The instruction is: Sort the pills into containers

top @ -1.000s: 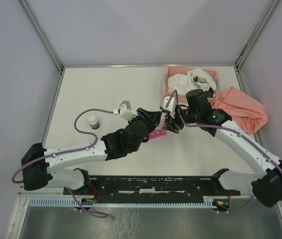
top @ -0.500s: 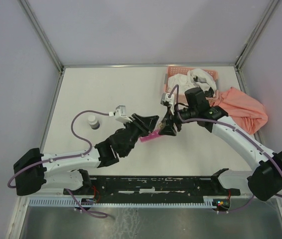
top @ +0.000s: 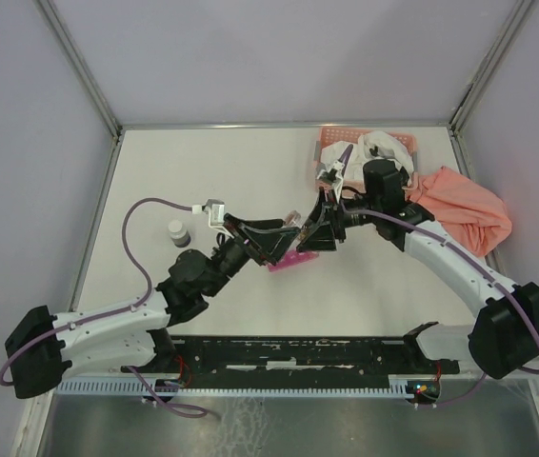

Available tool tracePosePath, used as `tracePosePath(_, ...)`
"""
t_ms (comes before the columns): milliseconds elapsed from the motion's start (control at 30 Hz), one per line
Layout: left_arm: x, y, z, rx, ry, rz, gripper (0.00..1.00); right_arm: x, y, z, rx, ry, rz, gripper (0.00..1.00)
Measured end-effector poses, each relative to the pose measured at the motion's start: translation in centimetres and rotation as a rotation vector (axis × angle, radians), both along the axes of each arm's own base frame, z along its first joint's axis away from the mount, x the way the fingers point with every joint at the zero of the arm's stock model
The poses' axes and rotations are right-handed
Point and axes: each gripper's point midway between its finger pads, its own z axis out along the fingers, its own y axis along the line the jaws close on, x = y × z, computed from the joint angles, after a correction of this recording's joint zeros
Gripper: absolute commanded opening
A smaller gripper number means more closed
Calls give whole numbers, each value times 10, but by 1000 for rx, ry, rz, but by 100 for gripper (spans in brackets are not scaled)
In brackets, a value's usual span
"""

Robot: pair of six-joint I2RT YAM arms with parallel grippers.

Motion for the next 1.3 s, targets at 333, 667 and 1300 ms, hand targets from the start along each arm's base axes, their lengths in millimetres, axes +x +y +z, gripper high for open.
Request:
tracePosePath(333,-14,45,25,-80,-23,69,99,13,-14,-14,-86,-170,-71,2)
tracePosePath(667,-12,61,12,-88,8,123,100,20,-33,-8,-195,-507,-122,3)
tracePosePath(1300,50,21,-21,-11,404,360,97,36,-39,-30,-352,-638,-153,3)
